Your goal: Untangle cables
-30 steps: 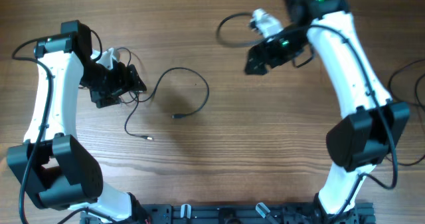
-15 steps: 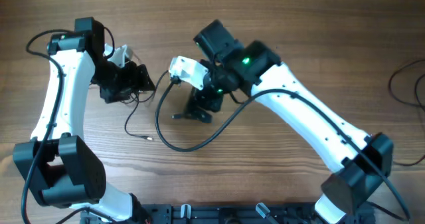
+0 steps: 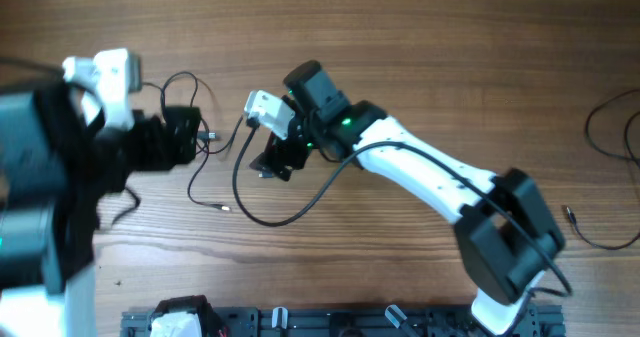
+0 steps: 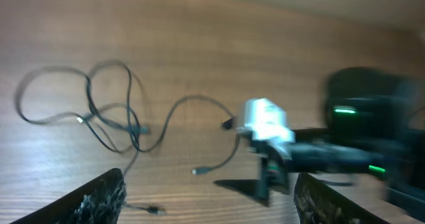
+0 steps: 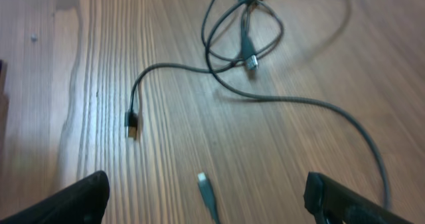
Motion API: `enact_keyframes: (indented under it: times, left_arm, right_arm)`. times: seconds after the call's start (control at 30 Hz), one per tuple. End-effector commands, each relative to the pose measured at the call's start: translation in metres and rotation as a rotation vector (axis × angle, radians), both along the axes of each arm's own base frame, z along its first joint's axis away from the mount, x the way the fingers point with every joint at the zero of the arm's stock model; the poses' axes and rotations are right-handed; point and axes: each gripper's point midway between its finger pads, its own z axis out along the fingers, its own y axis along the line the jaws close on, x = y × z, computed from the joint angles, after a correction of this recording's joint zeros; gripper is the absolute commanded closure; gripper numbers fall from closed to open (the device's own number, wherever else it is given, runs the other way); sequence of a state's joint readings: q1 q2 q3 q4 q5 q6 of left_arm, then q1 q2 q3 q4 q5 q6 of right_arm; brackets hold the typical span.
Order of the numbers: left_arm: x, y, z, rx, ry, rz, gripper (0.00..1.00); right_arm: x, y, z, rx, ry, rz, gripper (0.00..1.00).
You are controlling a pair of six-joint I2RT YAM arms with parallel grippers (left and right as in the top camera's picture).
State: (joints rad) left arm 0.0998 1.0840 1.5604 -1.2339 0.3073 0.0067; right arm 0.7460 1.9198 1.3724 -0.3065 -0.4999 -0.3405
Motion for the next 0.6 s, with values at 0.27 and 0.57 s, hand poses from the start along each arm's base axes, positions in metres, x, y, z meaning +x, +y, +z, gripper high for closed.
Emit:
enact_keyframes:
  times: [0.27,0.57]
  left_arm:
    - [-0.058,0.0,-0.003,0.012,0.049,0.035,0.16]
    - [-0.057,-0.018,-0.013,-0.092,0.136,-0.022,0.19]
  right_arm:
    - [-0.03,0.103,-0.034,0.342,0.28,0.016,0.04]
    - [0.0,0.109,-0.066,0.364,0.239,-0.129,0.08]
